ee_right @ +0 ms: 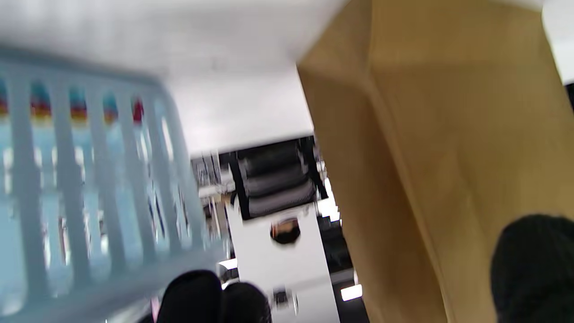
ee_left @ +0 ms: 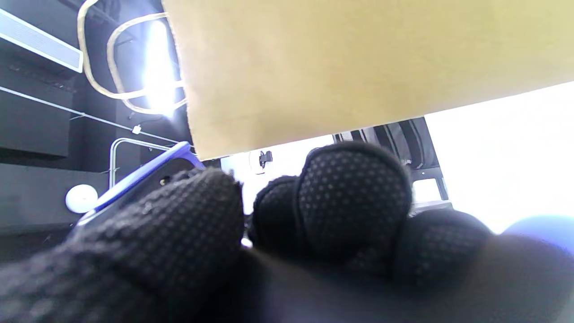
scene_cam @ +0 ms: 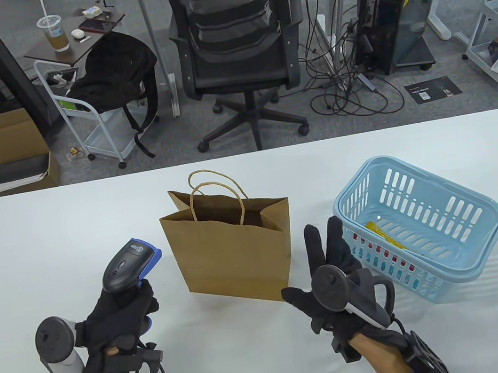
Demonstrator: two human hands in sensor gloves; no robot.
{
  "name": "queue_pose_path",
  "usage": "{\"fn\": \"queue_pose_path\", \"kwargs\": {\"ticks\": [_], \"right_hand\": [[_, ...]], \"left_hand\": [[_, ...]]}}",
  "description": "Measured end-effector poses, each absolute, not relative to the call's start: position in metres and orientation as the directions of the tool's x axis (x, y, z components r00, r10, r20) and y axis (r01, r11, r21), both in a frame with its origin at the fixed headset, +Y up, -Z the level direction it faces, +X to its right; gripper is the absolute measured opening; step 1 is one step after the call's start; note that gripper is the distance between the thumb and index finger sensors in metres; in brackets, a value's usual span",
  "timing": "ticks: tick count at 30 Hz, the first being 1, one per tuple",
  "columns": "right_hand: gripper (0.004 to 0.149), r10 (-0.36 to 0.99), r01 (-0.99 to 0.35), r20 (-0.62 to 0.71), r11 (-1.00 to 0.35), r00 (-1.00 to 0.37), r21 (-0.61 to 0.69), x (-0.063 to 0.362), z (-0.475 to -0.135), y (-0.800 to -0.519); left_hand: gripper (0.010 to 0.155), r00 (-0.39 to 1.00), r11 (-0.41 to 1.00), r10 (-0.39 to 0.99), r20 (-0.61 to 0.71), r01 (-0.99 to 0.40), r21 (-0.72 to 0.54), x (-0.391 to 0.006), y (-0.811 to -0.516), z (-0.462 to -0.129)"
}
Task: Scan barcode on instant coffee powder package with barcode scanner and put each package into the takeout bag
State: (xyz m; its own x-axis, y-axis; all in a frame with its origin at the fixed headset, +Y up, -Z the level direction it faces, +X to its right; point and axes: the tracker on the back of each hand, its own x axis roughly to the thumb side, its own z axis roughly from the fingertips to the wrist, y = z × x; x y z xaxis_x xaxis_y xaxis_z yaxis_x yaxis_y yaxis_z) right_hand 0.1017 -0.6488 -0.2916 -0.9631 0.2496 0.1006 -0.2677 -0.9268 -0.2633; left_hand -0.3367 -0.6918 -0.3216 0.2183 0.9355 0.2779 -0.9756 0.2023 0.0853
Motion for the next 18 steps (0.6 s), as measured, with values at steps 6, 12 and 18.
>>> {"fn": "queue_pose_path", "kwargs": {"ticks": [6,12,18], "right_hand": [[0.132,0.117,-0.118,0.034,-0.856,-0.993,-0.503,0.121,-0.261,-0.557],[0.136,-0.071,0.109,-0.109,-0.908,-0.992,-0.404,0.157,-0.317,-0.516],[0.120,-0.304,0.325,-0.260,-0.945,-0.916,-0.042,0.207,-0.397,-0.544]], "left_hand": [[0.059,0.218,0.196,0.935,0.280,-0.975,0.104,-0.336,-0.690,-0.321],[0.060,0.222,0.196,0.928,0.298,-0.974,0.115,-0.335,-0.686,-0.319],[0.060,0.237,0.213,0.929,0.283,-0.971,0.112,-0.334,-0.688,-0.321]]}}
